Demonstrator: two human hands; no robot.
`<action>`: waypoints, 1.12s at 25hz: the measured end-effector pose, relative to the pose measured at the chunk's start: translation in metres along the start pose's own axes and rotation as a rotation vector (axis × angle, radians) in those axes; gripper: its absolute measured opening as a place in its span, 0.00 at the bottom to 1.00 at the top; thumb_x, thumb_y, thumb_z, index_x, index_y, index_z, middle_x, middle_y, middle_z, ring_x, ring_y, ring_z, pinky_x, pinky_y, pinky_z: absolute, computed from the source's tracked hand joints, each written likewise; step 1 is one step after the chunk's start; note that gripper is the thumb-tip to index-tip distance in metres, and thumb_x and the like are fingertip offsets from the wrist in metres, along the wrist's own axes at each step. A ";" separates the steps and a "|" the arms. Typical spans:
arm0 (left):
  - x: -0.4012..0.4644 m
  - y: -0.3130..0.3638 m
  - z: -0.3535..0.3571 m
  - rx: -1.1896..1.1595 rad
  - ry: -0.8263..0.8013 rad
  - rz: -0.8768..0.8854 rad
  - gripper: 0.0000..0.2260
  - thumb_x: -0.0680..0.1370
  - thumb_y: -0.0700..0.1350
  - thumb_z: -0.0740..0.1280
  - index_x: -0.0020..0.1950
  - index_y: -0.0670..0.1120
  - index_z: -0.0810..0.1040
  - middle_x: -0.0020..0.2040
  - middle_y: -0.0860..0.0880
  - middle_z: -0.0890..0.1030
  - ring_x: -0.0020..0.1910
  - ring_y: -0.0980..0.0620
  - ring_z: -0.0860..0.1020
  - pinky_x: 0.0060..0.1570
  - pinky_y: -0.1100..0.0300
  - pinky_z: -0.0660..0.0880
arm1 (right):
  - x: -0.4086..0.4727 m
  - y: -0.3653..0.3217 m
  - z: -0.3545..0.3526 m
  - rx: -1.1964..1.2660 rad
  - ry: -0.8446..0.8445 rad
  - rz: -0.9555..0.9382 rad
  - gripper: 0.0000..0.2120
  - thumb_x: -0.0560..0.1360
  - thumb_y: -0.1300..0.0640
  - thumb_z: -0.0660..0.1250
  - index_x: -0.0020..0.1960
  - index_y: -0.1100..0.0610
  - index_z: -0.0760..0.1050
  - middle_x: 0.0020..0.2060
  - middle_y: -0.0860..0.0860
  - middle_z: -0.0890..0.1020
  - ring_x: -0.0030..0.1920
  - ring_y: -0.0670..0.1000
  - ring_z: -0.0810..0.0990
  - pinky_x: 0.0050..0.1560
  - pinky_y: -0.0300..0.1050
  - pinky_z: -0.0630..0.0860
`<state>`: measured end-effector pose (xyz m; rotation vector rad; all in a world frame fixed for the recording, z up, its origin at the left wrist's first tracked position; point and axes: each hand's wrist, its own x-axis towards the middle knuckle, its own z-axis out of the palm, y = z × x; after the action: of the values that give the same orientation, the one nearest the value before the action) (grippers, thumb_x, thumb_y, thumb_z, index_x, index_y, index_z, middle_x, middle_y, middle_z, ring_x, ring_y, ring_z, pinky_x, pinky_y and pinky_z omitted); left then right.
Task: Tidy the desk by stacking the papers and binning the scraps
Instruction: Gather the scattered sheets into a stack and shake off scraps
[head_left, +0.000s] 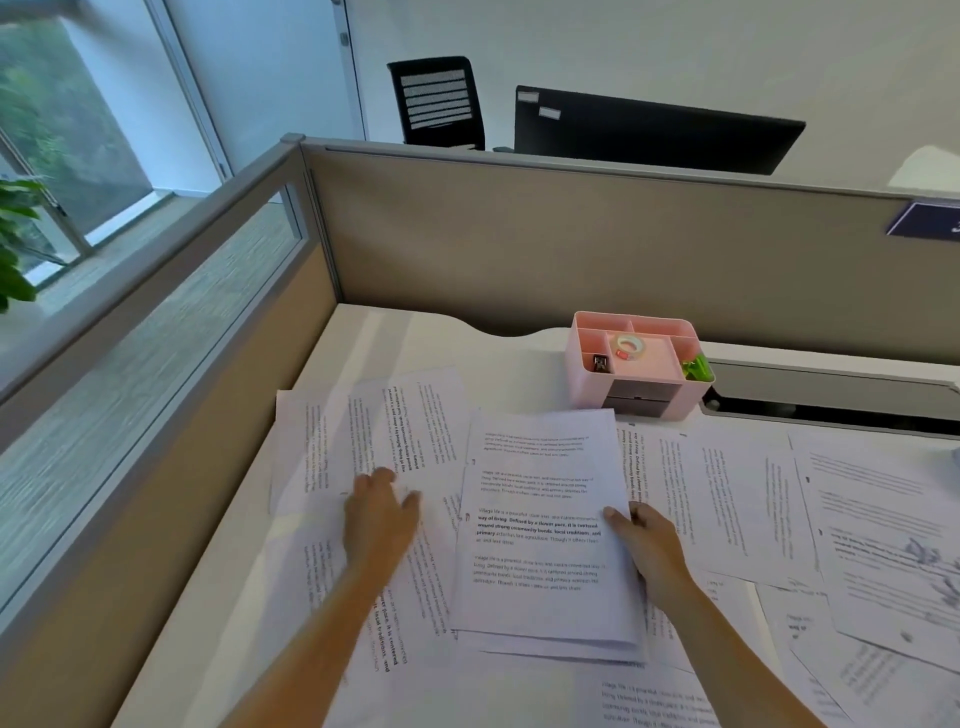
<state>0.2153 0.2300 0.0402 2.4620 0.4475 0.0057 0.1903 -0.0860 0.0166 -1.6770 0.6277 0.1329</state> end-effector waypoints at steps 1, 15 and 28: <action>0.017 -0.011 -0.013 0.082 0.043 -0.050 0.20 0.77 0.50 0.67 0.63 0.42 0.70 0.61 0.40 0.72 0.57 0.40 0.73 0.51 0.50 0.73 | 0.001 0.001 0.001 -0.010 0.003 -0.007 0.07 0.75 0.55 0.70 0.47 0.59 0.79 0.46 0.55 0.84 0.47 0.56 0.83 0.54 0.57 0.80; 0.083 -0.061 -0.065 0.015 0.018 -0.632 0.30 0.68 0.48 0.77 0.63 0.36 0.70 0.65 0.35 0.72 0.65 0.34 0.67 0.61 0.42 0.66 | 0.001 0.004 0.002 -0.034 0.017 -0.031 0.13 0.74 0.53 0.70 0.48 0.63 0.76 0.46 0.59 0.83 0.48 0.62 0.82 0.55 0.65 0.77; 0.071 -0.079 -0.069 -0.677 0.129 -0.711 0.06 0.75 0.38 0.70 0.39 0.39 0.77 0.35 0.44 0.79 0.31 0.50 0.79 0.38 0.58 0.79 | 0.000 0.005 0.001 -0.011 -0.006 -0.043 0.09 0.75 0.54 0.70 0.47 0.60 0.77 0.48 0.57 0.83 0.49 0.60 0.82 0.56 0.63 0.77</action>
<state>0.2499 0.3521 0.0422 1.5534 1.1431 0.0174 0.1880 -0.0858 0.0117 -1.6992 0.5876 0.1107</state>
